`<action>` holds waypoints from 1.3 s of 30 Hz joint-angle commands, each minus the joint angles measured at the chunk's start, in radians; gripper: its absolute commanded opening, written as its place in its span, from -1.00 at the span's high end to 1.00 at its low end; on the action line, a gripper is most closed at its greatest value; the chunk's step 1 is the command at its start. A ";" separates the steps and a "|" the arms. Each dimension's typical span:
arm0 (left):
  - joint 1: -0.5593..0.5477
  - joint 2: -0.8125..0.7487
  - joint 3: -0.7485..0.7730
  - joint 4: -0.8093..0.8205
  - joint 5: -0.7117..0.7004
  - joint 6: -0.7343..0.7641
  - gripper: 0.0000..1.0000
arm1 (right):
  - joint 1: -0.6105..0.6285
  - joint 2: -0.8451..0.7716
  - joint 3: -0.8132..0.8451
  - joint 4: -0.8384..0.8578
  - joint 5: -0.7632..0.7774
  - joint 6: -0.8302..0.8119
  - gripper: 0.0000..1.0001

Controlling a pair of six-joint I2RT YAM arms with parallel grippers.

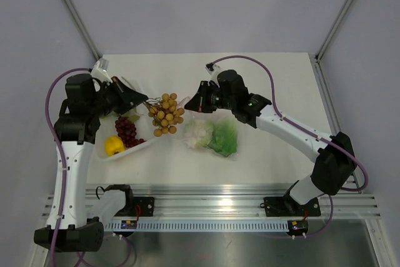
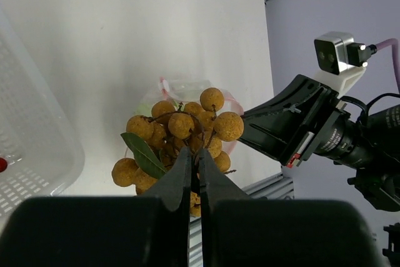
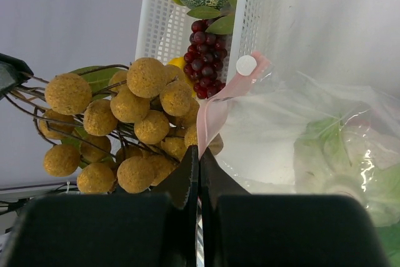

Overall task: Place the food in the zip-top bag and seal the zipper
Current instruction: Pick up the fake fruit from the bin, then place the fake fruit in the zipper food storage bag.

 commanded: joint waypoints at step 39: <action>-0.124 0.102 -0.118 0.307 -0.131 -0.197 1.00 | 0.049 -0.039 0.073 0.139 -0.185 0.082 1.00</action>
